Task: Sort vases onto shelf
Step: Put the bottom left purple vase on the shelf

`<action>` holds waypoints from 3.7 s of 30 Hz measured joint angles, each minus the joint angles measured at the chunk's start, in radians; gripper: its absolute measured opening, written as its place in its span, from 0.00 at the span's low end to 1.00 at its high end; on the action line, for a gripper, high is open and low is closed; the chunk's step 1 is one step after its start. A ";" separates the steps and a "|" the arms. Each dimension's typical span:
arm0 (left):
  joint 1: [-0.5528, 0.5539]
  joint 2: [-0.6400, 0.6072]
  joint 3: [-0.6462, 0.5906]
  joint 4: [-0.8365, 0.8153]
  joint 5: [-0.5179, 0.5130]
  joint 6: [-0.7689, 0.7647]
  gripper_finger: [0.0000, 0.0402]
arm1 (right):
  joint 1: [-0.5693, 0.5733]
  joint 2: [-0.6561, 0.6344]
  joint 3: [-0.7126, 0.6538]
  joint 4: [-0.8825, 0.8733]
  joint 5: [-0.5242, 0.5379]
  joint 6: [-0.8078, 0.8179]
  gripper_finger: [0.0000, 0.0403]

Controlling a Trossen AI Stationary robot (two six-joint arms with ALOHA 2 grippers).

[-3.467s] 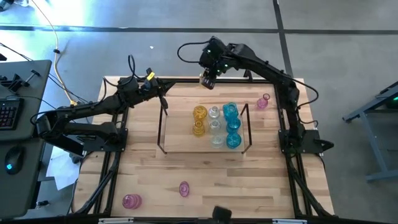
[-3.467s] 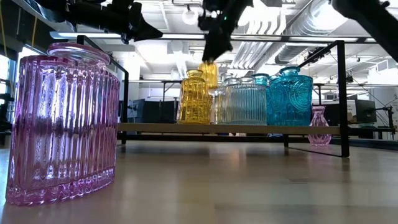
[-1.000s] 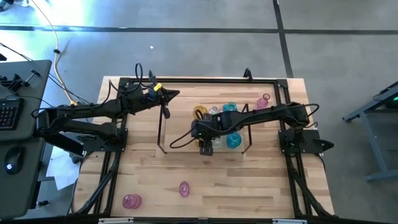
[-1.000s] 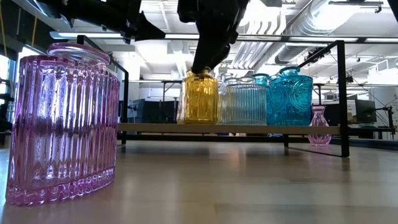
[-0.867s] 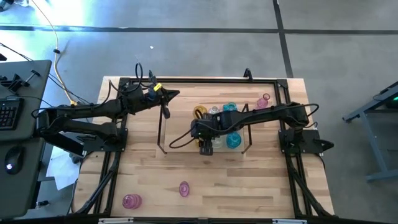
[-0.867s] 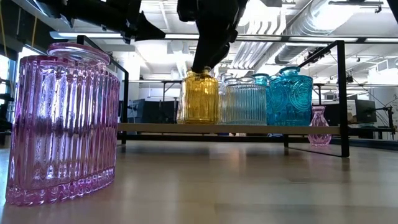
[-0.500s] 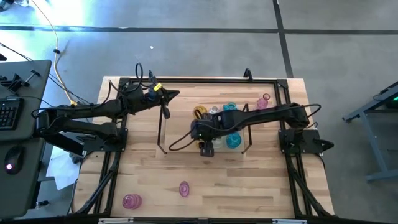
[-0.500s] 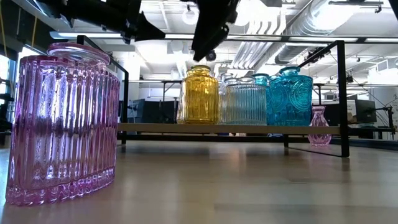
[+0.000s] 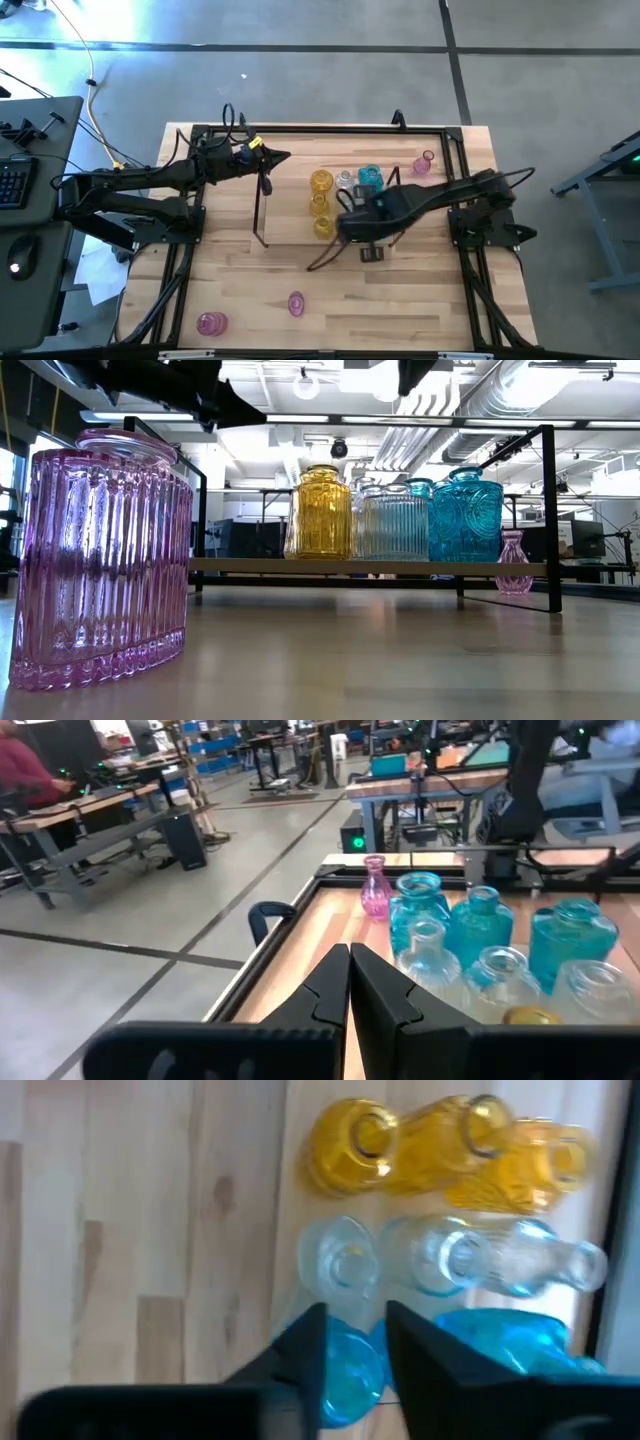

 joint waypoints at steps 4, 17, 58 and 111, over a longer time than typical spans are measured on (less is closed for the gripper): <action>-0.025 0.000 0.000 -0.008 0.001 0.022 0.01 | 0.028 -0.157 -0.188 0.147 0.071 0.019 0.04; -0.205 -0.007 0.080 -0.251 0.232 0.060 0.01 | -0.029 -0.780 -1.004 1.103 0.010 -0.245 0.01; -1.089 0.415 0.509 -1.167 0.161 -1.287 0.32 | -0.040 -0.926 -1.268 1.332 -0.022 -0.244 0.00; -1.093 0.414 0.507 -1.228 0.206 -1.136 0.05 | -0.040 -0.925 -1.268 1.294 -0.018 -0.217 0.00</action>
